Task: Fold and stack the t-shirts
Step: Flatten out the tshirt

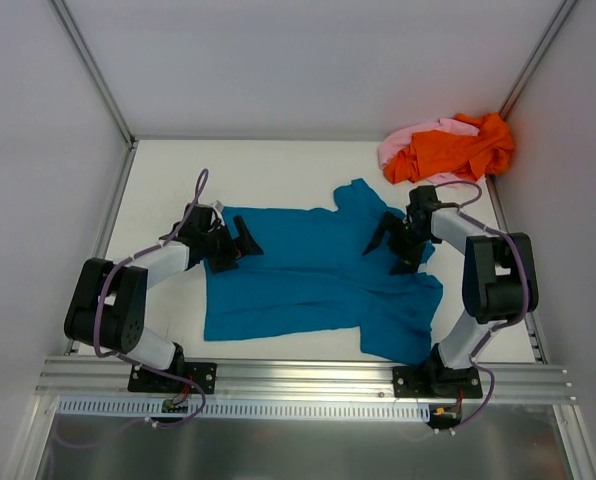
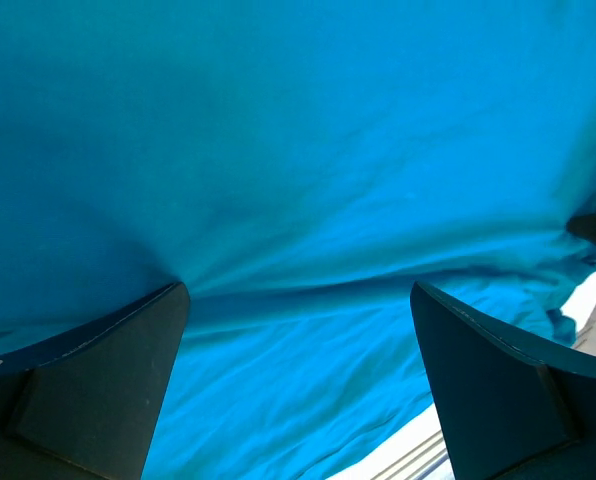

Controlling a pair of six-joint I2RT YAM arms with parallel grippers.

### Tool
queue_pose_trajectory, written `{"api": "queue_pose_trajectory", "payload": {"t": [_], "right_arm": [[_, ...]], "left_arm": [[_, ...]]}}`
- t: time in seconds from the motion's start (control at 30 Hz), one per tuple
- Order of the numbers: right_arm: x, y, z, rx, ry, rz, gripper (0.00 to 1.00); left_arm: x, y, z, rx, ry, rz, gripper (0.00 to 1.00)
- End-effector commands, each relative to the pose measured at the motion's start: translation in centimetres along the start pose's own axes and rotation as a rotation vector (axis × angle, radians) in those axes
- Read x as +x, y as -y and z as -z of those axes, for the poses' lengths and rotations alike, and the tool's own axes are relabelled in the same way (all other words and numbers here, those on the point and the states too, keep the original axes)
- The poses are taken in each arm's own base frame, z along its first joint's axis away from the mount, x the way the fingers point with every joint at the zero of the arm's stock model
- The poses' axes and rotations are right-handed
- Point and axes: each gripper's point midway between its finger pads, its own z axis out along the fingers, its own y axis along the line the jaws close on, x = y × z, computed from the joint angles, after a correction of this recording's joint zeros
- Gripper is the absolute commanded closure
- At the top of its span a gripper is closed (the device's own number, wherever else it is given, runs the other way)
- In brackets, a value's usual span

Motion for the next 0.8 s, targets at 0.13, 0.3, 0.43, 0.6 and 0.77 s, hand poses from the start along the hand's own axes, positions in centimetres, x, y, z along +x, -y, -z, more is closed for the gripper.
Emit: {"api": "queue_pose_trajectory", "payload": {"t": [0.13, 0.3, 0.43, 0.6, 0.77], "right_arm": [[-3.1, -2.7, 4.9, 0.026, 0.104, 0.067, 0.0], [-13.1, -11.9, 10.3, -0.087, 0.266, 0.173, 0.01], [-18.2, -16.2, 9.3, -0.16, 0.267, 0.166, 0.0], [-20.4, -15.8, 1.9, -0.25, 0.187, 0.024, 0.04], [-19.8, -14.6, -0.8, -0.285, 0.143, -0.003, 0.04]], "left_arm": [[-1.6, 1.2, 3.0, -0.063, 0.033, -0.039, 0.01], [-8.5, 8.7, 6.2, 0.075, 0.176, -0.133, 0.01], [-11.0, 12.9, 8.4, 0.185, 0.233, -0.179, 0.01], [-12.0, 15.5, 10.5, 0.258, 0.26, -0.201, 0.01], [-11.9, 15.6, 11.4, 0.257, 0.279, -0.216, 0.01]]}}
